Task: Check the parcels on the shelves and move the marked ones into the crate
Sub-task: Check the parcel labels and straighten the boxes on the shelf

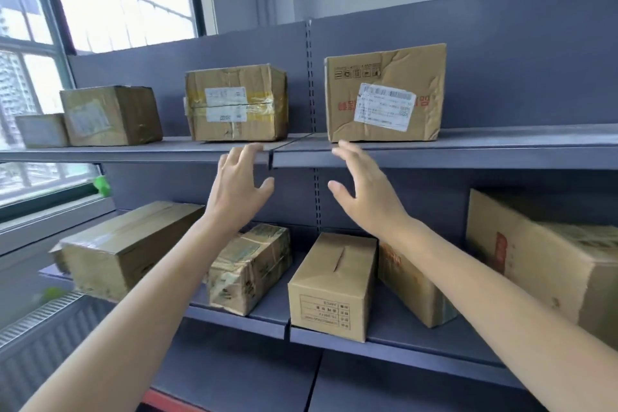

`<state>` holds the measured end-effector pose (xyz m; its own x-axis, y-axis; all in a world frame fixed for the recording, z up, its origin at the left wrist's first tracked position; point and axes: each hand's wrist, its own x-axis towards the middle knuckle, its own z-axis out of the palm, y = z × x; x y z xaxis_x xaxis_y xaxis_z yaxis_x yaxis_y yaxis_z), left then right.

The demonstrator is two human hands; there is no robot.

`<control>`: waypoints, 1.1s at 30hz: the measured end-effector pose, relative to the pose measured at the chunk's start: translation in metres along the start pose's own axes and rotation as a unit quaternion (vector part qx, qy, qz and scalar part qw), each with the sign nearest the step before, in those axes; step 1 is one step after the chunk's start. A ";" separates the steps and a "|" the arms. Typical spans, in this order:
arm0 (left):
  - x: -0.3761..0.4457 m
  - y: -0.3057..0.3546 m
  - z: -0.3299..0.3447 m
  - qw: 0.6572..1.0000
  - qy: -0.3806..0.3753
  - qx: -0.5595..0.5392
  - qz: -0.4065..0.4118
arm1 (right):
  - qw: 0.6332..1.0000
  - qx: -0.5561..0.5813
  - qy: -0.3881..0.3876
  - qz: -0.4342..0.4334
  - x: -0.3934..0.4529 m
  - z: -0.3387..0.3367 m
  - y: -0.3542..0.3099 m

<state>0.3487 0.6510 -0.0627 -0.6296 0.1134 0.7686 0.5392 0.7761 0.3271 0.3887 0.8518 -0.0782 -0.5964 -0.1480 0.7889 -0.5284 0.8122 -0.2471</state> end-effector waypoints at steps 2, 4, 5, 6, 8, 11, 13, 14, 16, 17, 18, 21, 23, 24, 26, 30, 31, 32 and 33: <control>-0.019 -0.027 -0.022 1.000 -0.009 0.016 -0.008 | 0.999 0.009 -0.031 0.000 -0.007 0.023 -0.021; -0.040 -0.057 -0.047 0.999 -0.015 0.041 -0.015 | 0.998 0.012 -0.056 -0.007 -0.012 0.048 -0.047; -0.051 -0.073 -0.060 0.998 -0.019 0.055 -0.026 | 0.998 0.013 -0.066 -0.013 -0.014 0.062 -0.061; -0.063 -0.089 -0.075 0.997 -0.023 0.069 -0.036 | 0.997 0.012 -0.072 -0.022 -0.017 0.076 -0.076; -0.088 -0.122 -0.107 0.994 -0.031 0.088 -0.057 | 0.996 0.005 -0.080 -0.046 -0.023 0.106 -0.108; -0.129 -0.171 -0.158 0.989 -0.048 0.107 -0.093 | 0.990 -0.001 -0.111 -0.087 -0.034 0.157 -0.161; -0.155 -0.203 -0.190 0.984 -0.063 0.127 -0.112 | 0.988 0.020 -0.124 -0.091 -0.041 0.192 -0.196; -0.168 -0.218 -0.205 0.981 -0.067 0.138 -0.122 | 0.987 0.032 -0.127 -0.088 -0.044 0.209 -0.213; -0.190 -0.244 -0.232 0.974 -0.069 0.158 -0.144 | 0.986 0.059 -0.134 -0.082 -0.047 0.239 -0.246; -0.199 -0.256 -0.244 0.972 -0.067 0.164 -0.157 | 0.984 0.070 -0.145 -0.080 -0.048 0.252 -0.261; -0.207 -0.267 -0.254 0.970 -0.063 0.168 -0.167 | 0.981 0.076 -0.161 -0.081 -0.048 0.263 -0.274; -0.226 -0.297 -0.277 0.965 -0.050 0.174 -0.192 | 0.973 0.088 -0.189 -0.094 -0.045 0.294 -0.306; -0.235 -0.317 -0.286 0.962 -0.038 0.169 -0.211 | 0.969 0.102 -0.201 -0.103 -0.041 0.315 -0.324; -0.239 -0.328 -0.290 0.960 -0.032 0.166 -0.222 | 0.966 0.110 -0.209 -0.105 -0.041 0.327 -0.333; -0.247 -0.350 -0.294 0.956 -0.025 0.166 -0.240 | 0.960 0.131 -0.225 -0.106 -0.041 0.351 -0.348; -0.254 -0.397 -0.291 0.946 -0.039 0.172 -0.271 | 0.947 0.175 -0.246 -0.111 -0.039 0.410 -0.365; -0.252 -0.408 -0.289 0.944 -0.043 0.173 -0.278 | 0.945 0.178 -0.251 -0.110 -0.034 0.424 -0.366; -0.250 -0.418 -0.287 0.942 -0.043 0.174 -0.283 | 0.944 0.182 -0.254 -0.108 -0.028 0.437 -0.367; -0.246 -0.429 -0.285 0.940 -0.043 0.176 -0.288 | 0.943 0.187 -0.256 -0.104 -0.021 0.450 -0.368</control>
<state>0.4316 0.1135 -0.2360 -0.8115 -0.3504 0.4676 -0.1142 0.8800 0.4611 0.3234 0.3023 -0.2570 -0.6196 -0.6132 0.4901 -0.7848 0.4944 -0.3737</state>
